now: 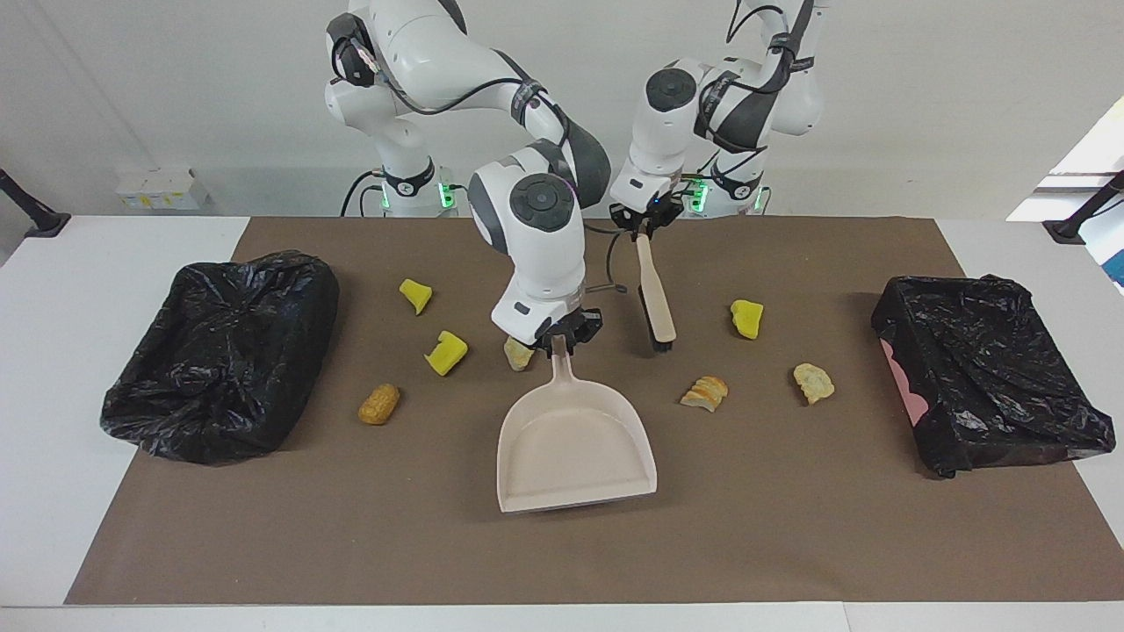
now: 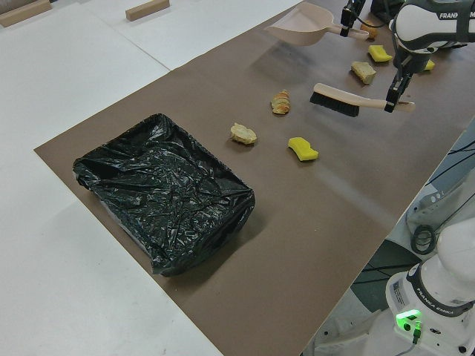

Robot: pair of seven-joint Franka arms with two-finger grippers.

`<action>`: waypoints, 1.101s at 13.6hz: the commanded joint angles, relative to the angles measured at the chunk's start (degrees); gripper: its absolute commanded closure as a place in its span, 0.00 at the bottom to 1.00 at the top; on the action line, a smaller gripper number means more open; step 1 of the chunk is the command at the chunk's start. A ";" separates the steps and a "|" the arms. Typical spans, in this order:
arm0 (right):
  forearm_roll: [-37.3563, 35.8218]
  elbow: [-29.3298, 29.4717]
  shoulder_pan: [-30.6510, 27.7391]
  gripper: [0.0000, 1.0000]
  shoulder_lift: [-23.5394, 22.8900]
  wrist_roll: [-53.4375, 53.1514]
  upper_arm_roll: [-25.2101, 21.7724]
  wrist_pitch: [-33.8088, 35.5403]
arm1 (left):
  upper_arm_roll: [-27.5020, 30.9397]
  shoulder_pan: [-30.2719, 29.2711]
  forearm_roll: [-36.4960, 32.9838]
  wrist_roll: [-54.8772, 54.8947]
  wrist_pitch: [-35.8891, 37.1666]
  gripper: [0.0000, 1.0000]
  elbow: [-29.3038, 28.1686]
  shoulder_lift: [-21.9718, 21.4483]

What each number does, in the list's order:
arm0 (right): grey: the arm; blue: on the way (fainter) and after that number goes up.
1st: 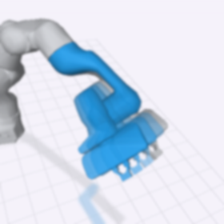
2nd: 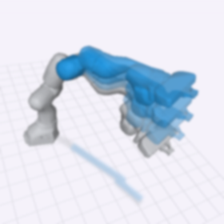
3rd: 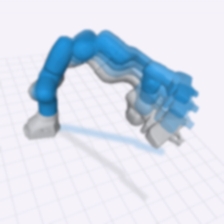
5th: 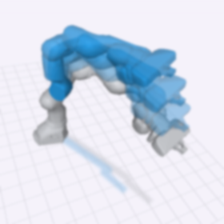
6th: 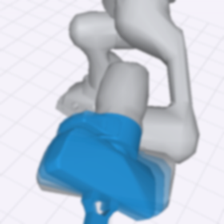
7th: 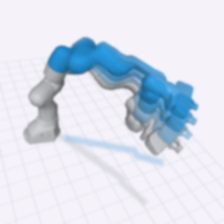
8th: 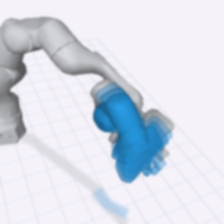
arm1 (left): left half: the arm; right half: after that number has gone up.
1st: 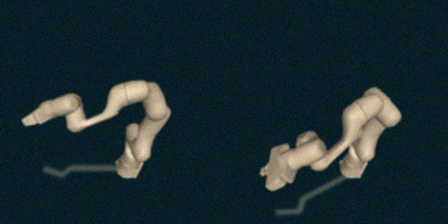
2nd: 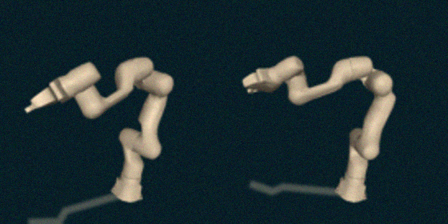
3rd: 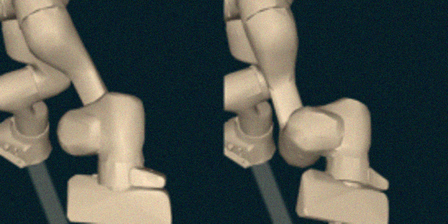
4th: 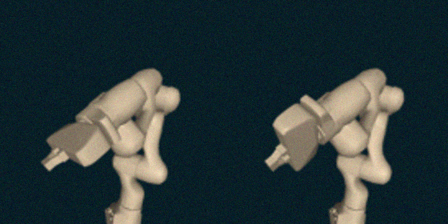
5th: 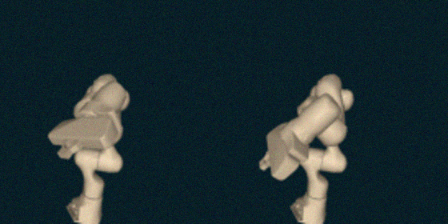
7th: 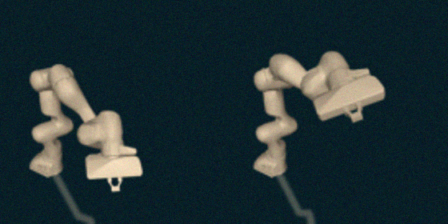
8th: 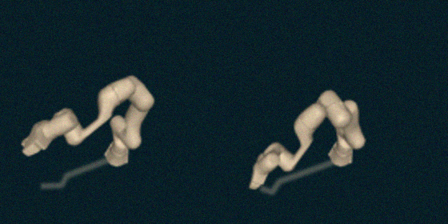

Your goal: Sweep and dump trash in bin

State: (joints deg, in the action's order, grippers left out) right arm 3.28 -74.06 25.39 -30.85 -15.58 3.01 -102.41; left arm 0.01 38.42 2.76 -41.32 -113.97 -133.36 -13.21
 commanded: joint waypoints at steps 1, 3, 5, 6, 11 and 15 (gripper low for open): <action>0.77 -5.02 -0.51 1.00 3.16 11.58 0.77 -0.60 | -0.54 -6.23 -4.75 3.77 1.38 1.00 0.82 -0.33; 0.77 -9.85 -0.51 1.00 5.70 23.34 0.77 -1.65 | -0.54 -12.11 -7.75 8.25 0.42 1.00 1.09 0.38; 0.59 -15.29 -0.16 1.00 8.43 35.73 0.68 -2.79 | -0.54 -17.56 -11.09 13.51 0.33 1.00 1.62 1.43; 0.50 -17.67 -0.34 1.00 9.40 41.28 0.68 -3.75 | -0.54 -20.03 -11.97 15.63 0.06 1.00 1.70 1.61; -4.84 -19.71 0.01 1.00 8.71 56.70 0.68 -3.85 | -0.54 -28.13 -13.65 22.07 -1.43 1.00 1.70 2.40; -11.09 -19.80 3.09 1.00 6.43 59.70 0.68 -4.82 | -0.54 -31.99 -14.97 22.24 -4.32 1.00 1.62 2.93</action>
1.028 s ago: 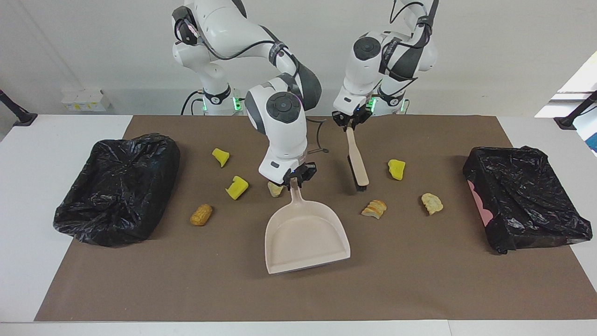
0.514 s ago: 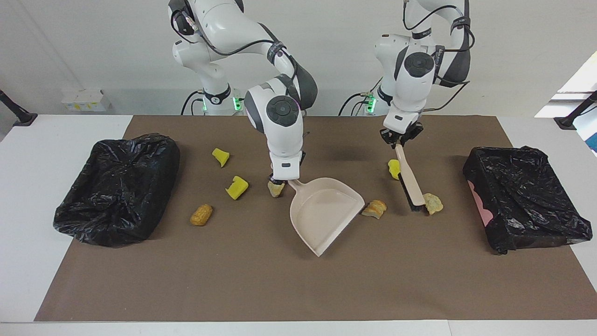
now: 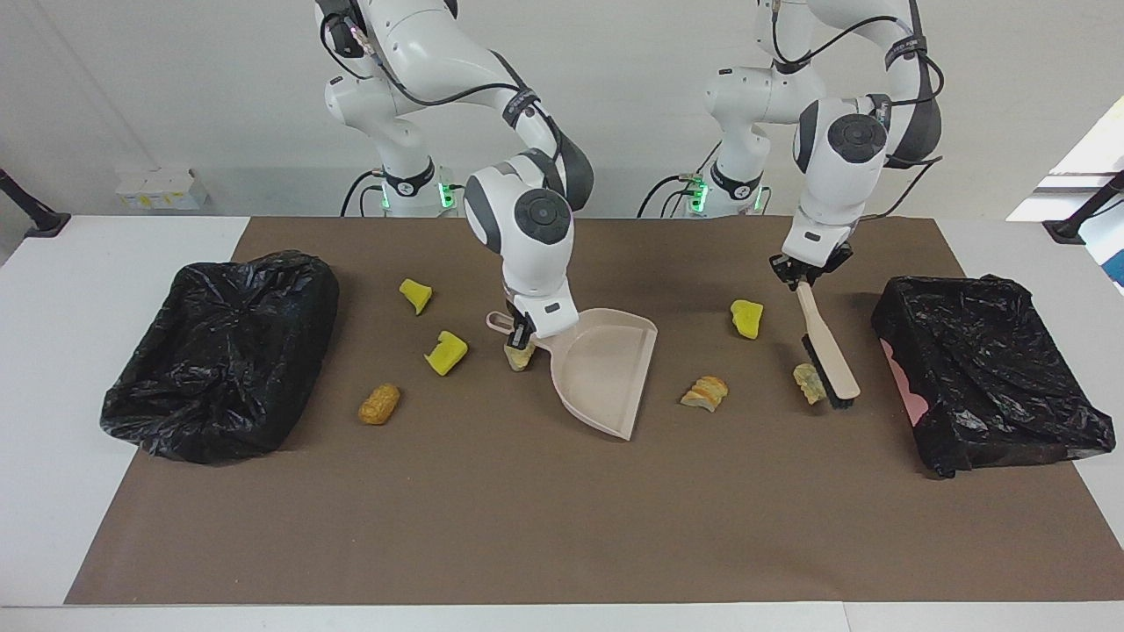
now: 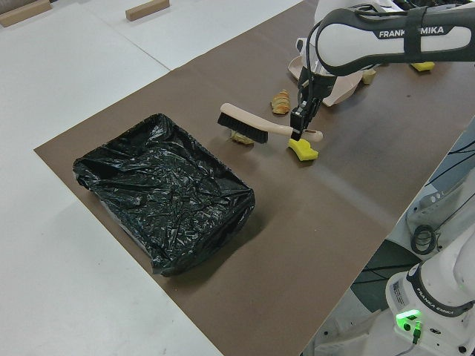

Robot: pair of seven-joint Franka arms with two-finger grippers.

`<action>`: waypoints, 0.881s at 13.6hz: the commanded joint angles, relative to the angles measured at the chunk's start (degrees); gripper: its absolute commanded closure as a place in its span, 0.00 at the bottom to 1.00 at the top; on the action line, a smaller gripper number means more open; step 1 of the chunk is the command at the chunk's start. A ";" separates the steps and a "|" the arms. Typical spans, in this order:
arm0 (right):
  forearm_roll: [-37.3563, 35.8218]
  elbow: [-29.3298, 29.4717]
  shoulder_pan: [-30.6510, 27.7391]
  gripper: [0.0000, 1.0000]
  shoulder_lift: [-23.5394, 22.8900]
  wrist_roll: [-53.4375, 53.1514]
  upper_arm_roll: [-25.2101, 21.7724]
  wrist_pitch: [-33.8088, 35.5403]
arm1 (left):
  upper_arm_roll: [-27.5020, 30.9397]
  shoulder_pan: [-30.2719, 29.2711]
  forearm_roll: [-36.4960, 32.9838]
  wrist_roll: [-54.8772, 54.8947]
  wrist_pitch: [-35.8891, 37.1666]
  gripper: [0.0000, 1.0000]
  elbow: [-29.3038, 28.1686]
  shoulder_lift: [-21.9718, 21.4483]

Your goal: Sweep and dump trash in bin

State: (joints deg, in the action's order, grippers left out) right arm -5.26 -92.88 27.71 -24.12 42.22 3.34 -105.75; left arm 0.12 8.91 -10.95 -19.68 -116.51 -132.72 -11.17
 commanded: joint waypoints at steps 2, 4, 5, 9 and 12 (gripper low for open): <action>-4.49 -0.72 3.21 1.00 -1.01 1.90 0.35 -1.47 | -0.65 -3.64 -2.49 2.36 -2.75 1.00 0.97 3.25; -5.90 -0.72 3.58 1.00 -1.63 1.81 0.35 -1.47 | -0.74 -3.55 -2.50 2.45 -5.12 1.00 0.53 5.01; -5.99 -0.72 3.58 1.00 -1.63 1.81 0.35 -1.47 | -0.82 -3.20 -2.50 2.63 -5.65 1.00 0.44 5.63; -5.99 -0.89 3.58 1.00 -1.63 1.81 0.35 -1.65 | -1.18 -1.80 -1.45 10.33 -7.59 1.00 0.62 6.86; -5.99 -0.98 4.45 1.00 -1.54 -0.46 0.35 -1.13 | -1.26 2.50 1.01 12.64 -7.59 1.00 0.36 7.92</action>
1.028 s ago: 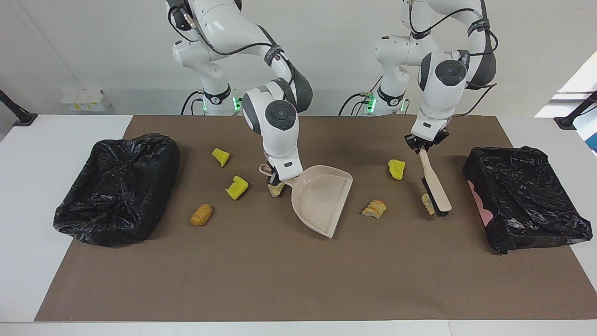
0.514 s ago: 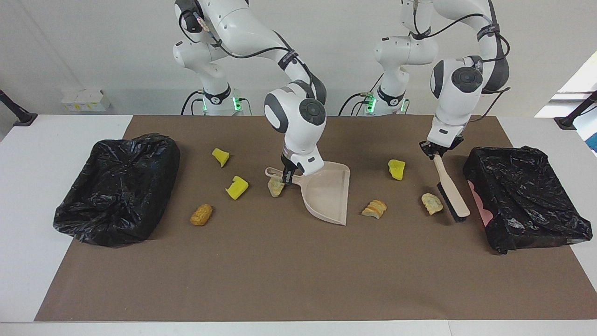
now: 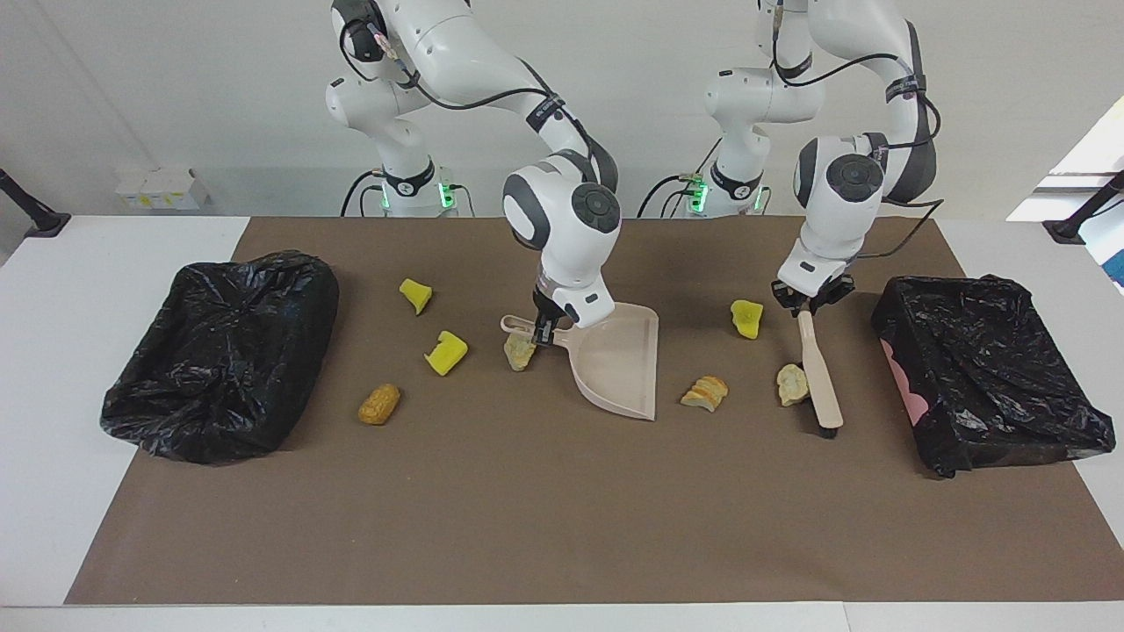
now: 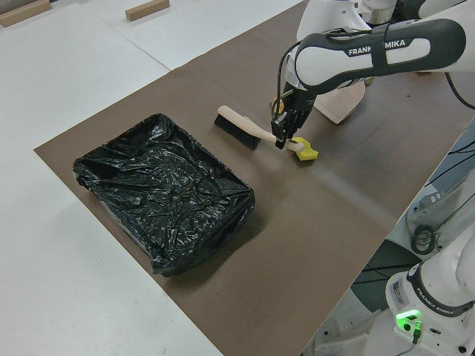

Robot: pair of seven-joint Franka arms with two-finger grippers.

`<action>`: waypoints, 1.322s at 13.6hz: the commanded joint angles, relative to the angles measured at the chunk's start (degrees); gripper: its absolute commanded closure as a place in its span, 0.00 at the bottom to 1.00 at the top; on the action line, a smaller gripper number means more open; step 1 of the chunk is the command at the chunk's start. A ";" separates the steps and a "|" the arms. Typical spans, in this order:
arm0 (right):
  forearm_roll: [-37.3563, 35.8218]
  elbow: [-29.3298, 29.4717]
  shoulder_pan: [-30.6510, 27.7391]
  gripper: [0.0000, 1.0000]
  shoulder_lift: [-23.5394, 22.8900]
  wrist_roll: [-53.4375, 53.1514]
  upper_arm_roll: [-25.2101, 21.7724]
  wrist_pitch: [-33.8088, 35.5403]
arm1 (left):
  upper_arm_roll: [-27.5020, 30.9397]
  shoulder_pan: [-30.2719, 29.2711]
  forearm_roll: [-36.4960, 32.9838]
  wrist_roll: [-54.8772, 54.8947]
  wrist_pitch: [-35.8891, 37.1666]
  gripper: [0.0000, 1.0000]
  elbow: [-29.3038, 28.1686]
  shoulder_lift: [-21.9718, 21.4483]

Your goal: Sweep and dump trash in bin

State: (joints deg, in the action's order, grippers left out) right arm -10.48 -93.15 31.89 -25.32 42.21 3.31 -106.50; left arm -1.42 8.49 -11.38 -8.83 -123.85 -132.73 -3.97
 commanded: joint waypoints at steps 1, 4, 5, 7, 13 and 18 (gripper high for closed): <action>-0.77 -0.80 0.19 1.00 -0.34 -1.24 0.38 -0.20 | 0.28 4.15 1.79 2.59 -0.17 1.00 0.28 0.54; -1.38 -1.24 0.19 1.00 -0.08 -1.34 0.38 -0.64 | 0.28 8.37 9.33 5.93 0.01 1.00 -0.43 0.10; -1.73 -1.42 0.28 1.00 -0.08 -1.25 0.38 -0.90 | 0.28 10.30 11.27 5.50 0.44 1.00 -0.43 -0.16; -2.96 -2.03 0.19 1.00 0.01 -1.25 0.38 -2.30 | 0.20 13.55 14.61 5.93 2.20 1.00 -0.43 -0.60; -5.16 -4.06 1.42 1.00 -0.34 -1.34 0.38 -5.83 | 0.11 21.21 24.36 5.50 5.71 1.00 1.76 -1.22; -5.25 -3.88 0.90 1.00 0.54 -0.64 0.21 -3.11 | 1.24 19.73 26.49 5.23 16.51 1.00 7.13 -4.98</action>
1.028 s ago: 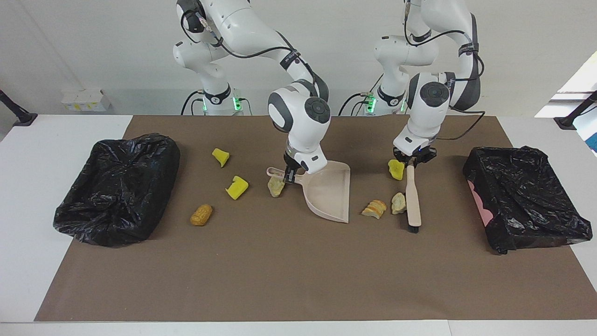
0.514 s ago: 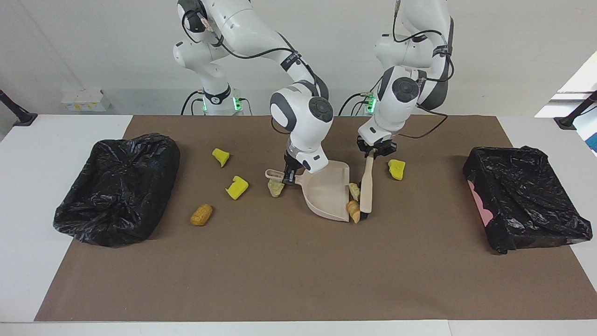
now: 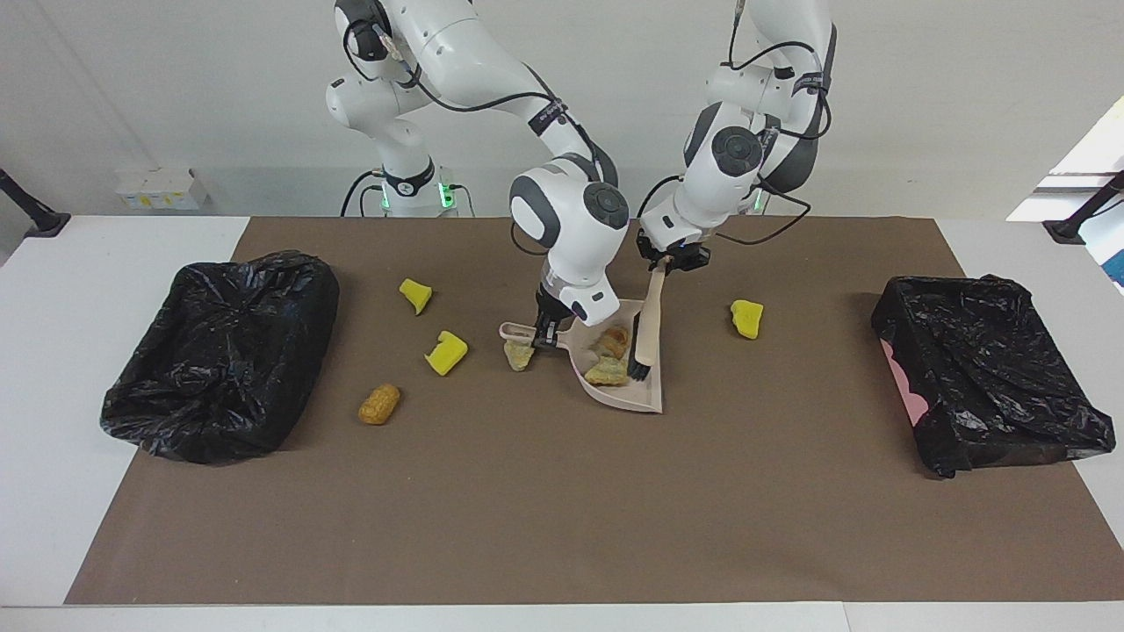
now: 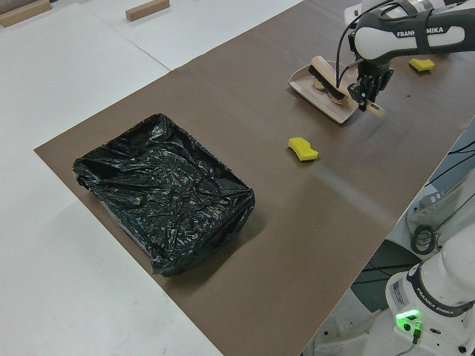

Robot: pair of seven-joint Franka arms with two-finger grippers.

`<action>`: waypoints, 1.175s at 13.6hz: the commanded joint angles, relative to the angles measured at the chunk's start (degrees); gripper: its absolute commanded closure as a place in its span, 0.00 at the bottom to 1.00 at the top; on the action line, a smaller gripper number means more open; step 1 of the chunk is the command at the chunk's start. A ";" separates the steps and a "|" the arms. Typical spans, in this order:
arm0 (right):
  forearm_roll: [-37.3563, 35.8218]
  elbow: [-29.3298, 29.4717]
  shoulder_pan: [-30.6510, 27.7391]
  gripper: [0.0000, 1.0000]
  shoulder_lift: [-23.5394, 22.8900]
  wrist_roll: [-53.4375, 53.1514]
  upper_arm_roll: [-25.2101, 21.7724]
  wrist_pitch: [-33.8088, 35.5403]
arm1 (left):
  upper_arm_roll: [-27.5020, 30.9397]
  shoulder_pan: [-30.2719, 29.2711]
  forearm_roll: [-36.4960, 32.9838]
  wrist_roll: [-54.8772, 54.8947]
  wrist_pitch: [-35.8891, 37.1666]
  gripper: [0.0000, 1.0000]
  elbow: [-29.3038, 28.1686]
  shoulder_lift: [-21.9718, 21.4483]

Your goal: Sweep and dump trash in bin

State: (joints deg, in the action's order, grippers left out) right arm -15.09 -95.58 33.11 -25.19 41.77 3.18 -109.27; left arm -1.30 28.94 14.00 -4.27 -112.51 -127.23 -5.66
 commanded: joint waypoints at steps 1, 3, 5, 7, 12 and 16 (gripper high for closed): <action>-0.73 -1.45 -0.15 1.00 0.58 -0.20 0.34 0.36 | 1.21 -2.03 1.03 0.40 7.19 1.00 1.63 -4.78; -2.56 -1.19 0.29 1.00 0.93 -0.29 0.34 3.17 | 1.21 -4.15 -0.28 -4.75 12.64 1.00 1.19 -6.29; -5.99 -0.23 0.72 1.00 1.37 -0.20 0.60 7.30 | 1.21 -4.86 -8.25 -10.30 13.63 1.00 -1.17 -8.13; -6.88 0.30 1.86 1.00 1.45 -0.20 0.60 9.33 | 1.21 -7.40 -11.43 -11.64 13.28 1.00 -5.29 -11.29; -6.01 -0.31 2.13 1.00 1.63 -0.46 0.69 8.20 | 1.21 -13.54 -17.78 -15.86 12.49 1.00 -13.13 -16.93; -6.00 -0.49 2.22 1.00 1.02 -0.47 0.78 7.75 | 1.12 -14.53 -18.04 -17.52 6.62 1.00 -20.76 -17.28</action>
State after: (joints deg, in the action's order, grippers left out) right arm -20.62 -95.22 35.37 -24.32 41.78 3.45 -101.07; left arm 0.37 14.67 -3.02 -19.45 -101.04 -142.16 -21.20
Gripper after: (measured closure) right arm 0.683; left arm 0.727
